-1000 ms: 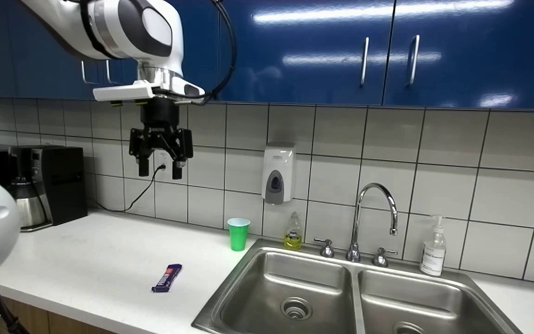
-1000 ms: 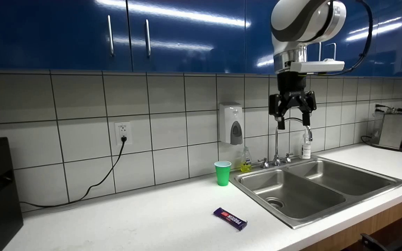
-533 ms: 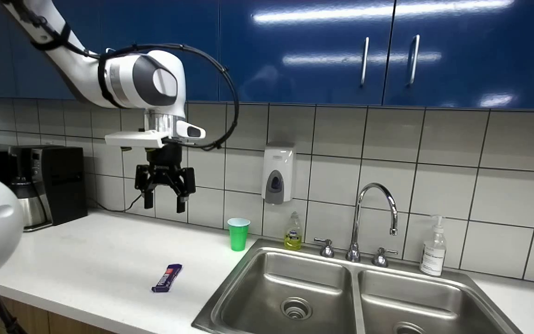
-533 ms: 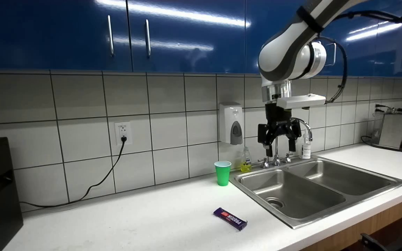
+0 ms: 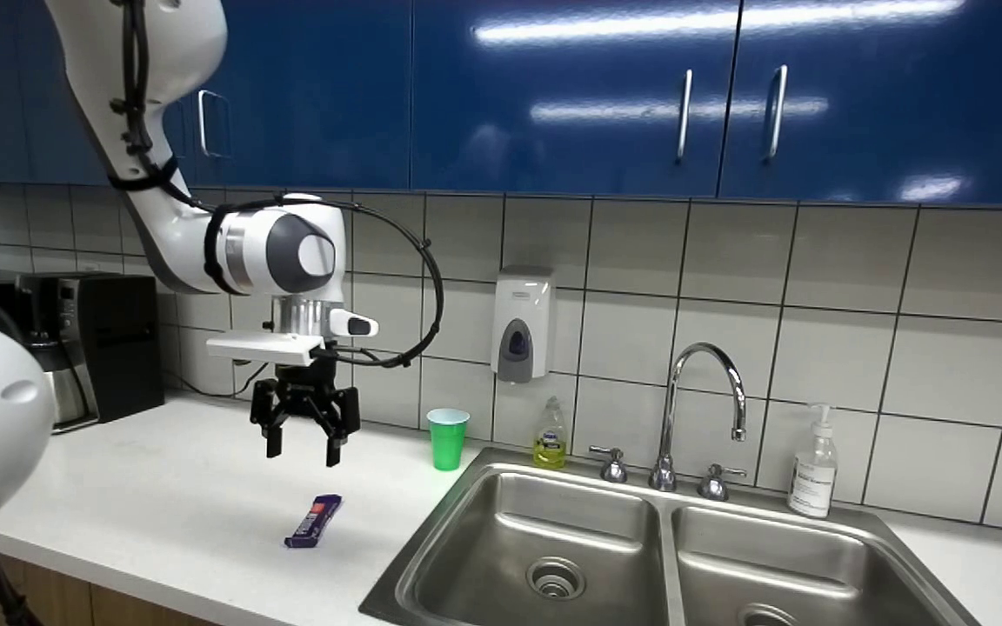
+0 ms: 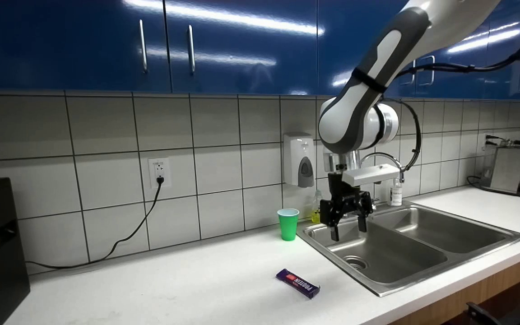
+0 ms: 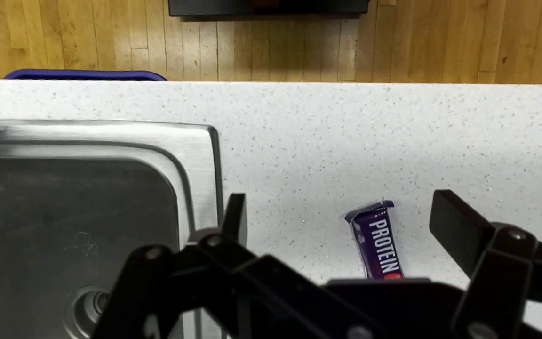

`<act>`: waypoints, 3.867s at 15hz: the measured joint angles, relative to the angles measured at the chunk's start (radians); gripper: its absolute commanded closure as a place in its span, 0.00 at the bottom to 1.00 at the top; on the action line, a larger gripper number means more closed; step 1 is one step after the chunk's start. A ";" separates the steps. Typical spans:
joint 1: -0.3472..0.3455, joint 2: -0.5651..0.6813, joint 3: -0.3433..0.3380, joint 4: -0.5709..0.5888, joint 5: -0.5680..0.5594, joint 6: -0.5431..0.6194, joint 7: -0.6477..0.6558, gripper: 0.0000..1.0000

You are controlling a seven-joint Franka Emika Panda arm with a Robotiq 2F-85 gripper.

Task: Put the chocolate bar inside the left sink

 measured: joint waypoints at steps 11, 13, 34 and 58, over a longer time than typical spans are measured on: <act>0.052 0.348 -0.007 0.131 -0.138 0.180 0.073 0.00; 0.074 0.403 -0.016 0.171 -0.152 0.194 0.087 0.00; 0.198 0.768 -0.076 0.562 -0.156 0.198 0.119 0.00; 0.212 0.771 -0.068 0.585 -0.149 0.176 0.119 0.64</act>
